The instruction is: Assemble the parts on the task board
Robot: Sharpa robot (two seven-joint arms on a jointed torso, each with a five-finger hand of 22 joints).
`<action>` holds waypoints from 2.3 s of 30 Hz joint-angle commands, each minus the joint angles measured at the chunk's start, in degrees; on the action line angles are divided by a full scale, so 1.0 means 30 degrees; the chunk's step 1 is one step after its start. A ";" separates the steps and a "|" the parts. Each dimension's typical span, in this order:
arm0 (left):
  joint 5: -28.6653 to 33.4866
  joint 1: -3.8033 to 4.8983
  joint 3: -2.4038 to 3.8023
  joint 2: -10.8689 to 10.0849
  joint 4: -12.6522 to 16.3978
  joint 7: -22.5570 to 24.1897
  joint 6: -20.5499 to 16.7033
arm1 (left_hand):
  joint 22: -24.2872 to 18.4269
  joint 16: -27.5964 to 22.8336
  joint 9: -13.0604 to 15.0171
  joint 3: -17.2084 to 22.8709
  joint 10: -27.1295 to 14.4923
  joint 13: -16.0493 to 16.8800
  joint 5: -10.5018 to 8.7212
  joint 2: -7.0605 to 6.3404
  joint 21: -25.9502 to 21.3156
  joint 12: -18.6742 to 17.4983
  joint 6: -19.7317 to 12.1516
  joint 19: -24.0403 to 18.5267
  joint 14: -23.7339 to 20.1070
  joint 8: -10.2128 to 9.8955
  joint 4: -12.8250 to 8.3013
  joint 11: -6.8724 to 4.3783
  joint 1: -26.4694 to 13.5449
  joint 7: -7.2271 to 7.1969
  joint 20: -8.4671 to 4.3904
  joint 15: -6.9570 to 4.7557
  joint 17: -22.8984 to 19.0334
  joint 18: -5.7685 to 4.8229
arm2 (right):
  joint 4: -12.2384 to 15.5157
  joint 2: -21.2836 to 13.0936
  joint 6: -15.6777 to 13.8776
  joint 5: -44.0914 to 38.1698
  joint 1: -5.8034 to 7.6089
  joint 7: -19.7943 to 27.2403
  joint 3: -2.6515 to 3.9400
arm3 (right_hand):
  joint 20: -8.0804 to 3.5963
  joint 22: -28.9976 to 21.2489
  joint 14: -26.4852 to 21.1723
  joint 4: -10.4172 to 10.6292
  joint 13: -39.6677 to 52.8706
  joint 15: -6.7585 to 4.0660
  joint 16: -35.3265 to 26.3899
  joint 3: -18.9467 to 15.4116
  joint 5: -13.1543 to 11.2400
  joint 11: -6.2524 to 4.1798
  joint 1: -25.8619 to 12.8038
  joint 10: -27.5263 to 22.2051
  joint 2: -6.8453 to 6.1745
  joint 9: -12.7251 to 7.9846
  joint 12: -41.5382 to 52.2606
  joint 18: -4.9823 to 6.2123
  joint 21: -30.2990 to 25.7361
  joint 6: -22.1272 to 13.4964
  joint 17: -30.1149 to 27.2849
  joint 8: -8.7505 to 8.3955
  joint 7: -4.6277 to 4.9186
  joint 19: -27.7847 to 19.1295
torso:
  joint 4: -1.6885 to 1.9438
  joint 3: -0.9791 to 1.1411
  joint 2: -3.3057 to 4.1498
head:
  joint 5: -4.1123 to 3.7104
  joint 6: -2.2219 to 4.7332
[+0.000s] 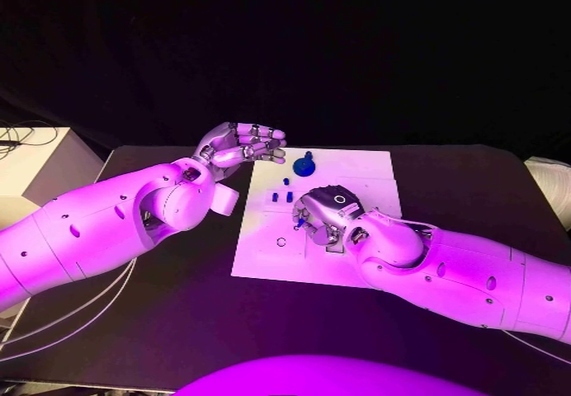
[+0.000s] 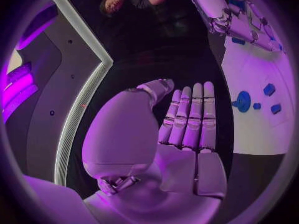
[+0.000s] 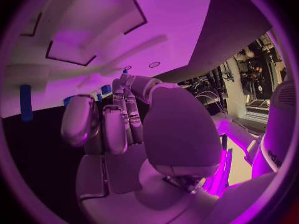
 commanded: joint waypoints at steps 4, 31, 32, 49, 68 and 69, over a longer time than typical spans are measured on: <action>0.0055 -0.0006 0.0012 0.0025 0.0030 0.0107 0.0128 | -0.0017 -0.0100 -0.0019 -0.0107 -0.0089 0.0017 -0.0112 -0.0035 -0.0101 -0.0075 -0.0141 0.0151 0.0020 -0.0061 0.0015 0.0056 -0.0081 0.0100 -0.0002 0.0098 0.0016 0.0001 | -0.0047 0.0109 0.0256 -0.0311 -0.0118 -0.0084 -0.0010 | -0.0041 -0.0020 0.0717 -0.0148 0.0015 -0.0123 -0.0052 0.0013 0.0060 -0.0619 0.0070 0.0509 0.0189 0.0031 0.0023 -0.0193 -0.0126 0.0095 -0.0015 0.0115 0.0096 0.0124 | 0.0002 0.0006 0.0006 | 0.0005 -0.0062; 0.0055 -0.0004 0.0012 -0.0023 0.0068 0.0013 0.0266 | -0.0056 -0.0149 -0.0024 -0.0124 -0.0097 0.0020 -0.0110 -0.0037 -0.0158 -0.0066 -0.0135 0.0159 0.0004 -0.0059 0.0026 0.0058 -0.0086 0.0102 0.0008 0.0105 0.0048 0.0002 | -0.0542 0.0564 0.0645 -0.0788 -0.0334 -0.0396 -0.0056 | -0.0044 -0.0030 0.0715 -0.0171 0.0024 -0.0113 -0.0050 0.0023 0.0082 -0.0604 0.0054 0.0500 0.0199 0.0039 -0.0014 -0.0192 -0.0150 0.0078 -0.0003 0.0098 0.0117 0.0122 | 0.0000 -0.0012 -0.0002 | 0.0003 -0.0135; 0.0055 -0.0004 0.0012 -0.0026 0.0070 0.0008 0.0279 | -0.0083 -0.0182 -0.0027 -0.0134 -0.0104 0.0021 -0.0109 -0.0036 -0.0197 -0.0061 -0.0131 0.0163 -0.0008 -0.0057 0.0036 0.0061 -0.0092 0.0104 0.0016 0.0111 0.0068 0.0001 | -0.0567 0.0579 0.0666 -0.0860 -0.0338 -0.0442 -0.0058 | -0.0044 -0.0030 0.0715 -0.0171 0.0024 -0.0113 -0.0050 0.0023 0.0082 -0.0604 0.0054 0.0500 0.0199 0.0039 -0.0014 -0.0192 -0.0150 0.0078 -0.0003 0.0098 0.0117 0.0122 | 0.0000 -0.0012 -0.0002 | 0.0003 -0.0135; 0.0055 -0.0003 0.0012 -0.0041 0.0096 -0.0068 0.0385 | -0.0106 -0.0210 -0.0029 -0.0144 -0.0111 0.0021 -0.0109 -0.0039 -0.0230 -0.0057 -0.0129 0.0166 -0.0019 -0.0056 0.0045 0.0063 -0.0098 0.0104 0.0022 0.0116 0.0085 0.0001 | -0.0611 0.0641 0.0928 -0.0839 -0.0358 -0.0012 -0.0071 | 0.0035 -0.0146 0.0778 -0.0164 -0.0002 0.0050 0.0072 -0.0215 0.0200 -0.0414 -0.0323 0.0109 -0.0085 0.0000 -0.0377 -0.0175 -0.0394 -0.0364 0.0140 -0.0201 0.0336 0.0041 | -0.0012 0.0001 -0.0006 | 0.0022 -0.0209; 0.0056 -0.0004 0.0012 -0.0098 0.0130 -0.0198 0.0436 | -0.0246 -0.0376 -0.0063 -0.0175 -0.0215 0.0013 -0.0104 -0.0016 -0.0429 -0.0068 -0.0194 0.0187 -0.0079 -0.0095 0.0104 0.0099 -0.0123 0.0143 0.0060 0.0151 0.0184 0.0001 | -0.0436 0.0427 -0.0350 -0.0397 -0.0355 0.0363 -0.0104 | 0.0406 -0.1080 0.0405 0.0545 -0.0378 0.0395 -0.0624 -0.1472 0.0536 -0.0019 -0.1448 -0.1824 -0.1154 -0.0163 -0.0567 0.0093 -0.1990 -0.1437 -0.0657 -0.1014 0.0417 -0.0450 | -0.0003 -0.0004 -0.0001 | -0.0118 -0.0203; 0.0056 -0.0004 0.0012 -0.0104 0.0129 -0.0214 0.0443 | -0.0246 -0.0376 -0.0063 -0.0175 -0.0215 0.0013 -0.0104 -0.0016 -0.0429 -0.0068 -0.0194 0.0187 -0.0079 -0.0095 0.0104 0.0099 -0.0123 0.0143 0.0060 0.0151 0.0184 0.0001 | -0.0438 0.0422 -0.0495 -0.0399 -0.0355 0.0356 -0.0104 | 0.0408 -0.1080 0.0407 0.0552 -0.0382 0.0399 -0.0620 -0.1486 0.0547 -0.0012 -0.1453 -0.1846 -0.1166 -0.0167 -0.0571 0.0093 -0.1990 -0.1452 -0.0654 -0.1027 0.0424 -0.0447 | -0.0008 -0.0003 -0.0003 | -0.0138 -0.0187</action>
